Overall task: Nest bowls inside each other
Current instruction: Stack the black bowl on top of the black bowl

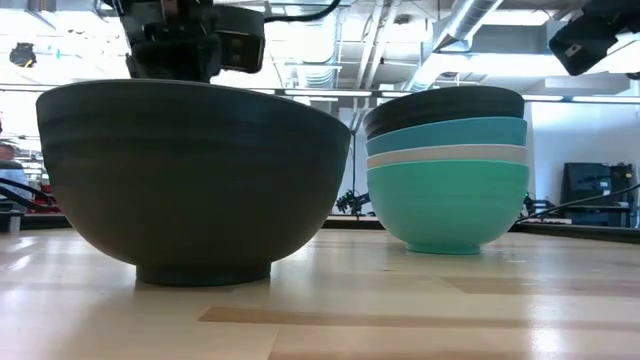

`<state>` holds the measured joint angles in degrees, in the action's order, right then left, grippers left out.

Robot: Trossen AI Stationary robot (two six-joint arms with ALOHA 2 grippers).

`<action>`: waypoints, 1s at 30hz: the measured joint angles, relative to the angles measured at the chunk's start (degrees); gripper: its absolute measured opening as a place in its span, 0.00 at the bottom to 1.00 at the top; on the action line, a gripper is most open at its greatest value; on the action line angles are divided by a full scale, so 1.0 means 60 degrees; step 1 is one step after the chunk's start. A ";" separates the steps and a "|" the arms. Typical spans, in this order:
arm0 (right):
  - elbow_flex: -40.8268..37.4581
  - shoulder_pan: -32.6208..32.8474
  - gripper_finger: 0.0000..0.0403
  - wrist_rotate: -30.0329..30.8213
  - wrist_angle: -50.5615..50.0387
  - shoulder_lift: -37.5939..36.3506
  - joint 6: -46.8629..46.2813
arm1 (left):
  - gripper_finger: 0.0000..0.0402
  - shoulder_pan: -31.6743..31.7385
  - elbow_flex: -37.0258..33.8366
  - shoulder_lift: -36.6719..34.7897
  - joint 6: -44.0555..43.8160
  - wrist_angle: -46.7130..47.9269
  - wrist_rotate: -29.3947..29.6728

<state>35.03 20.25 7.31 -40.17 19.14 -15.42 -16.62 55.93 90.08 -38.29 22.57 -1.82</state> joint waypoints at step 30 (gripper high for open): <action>-0.0004 0.0000 0.44 0.0004 0.0009 -0.0004 0.0142 | 0.01 0.0087 0.1178 0.0375 0.0336 -0.0170 0.0766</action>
<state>35.00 20.25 7.33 -40.12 19.11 -14.57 -16.09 63.00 92.33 -36.28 21.55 2.78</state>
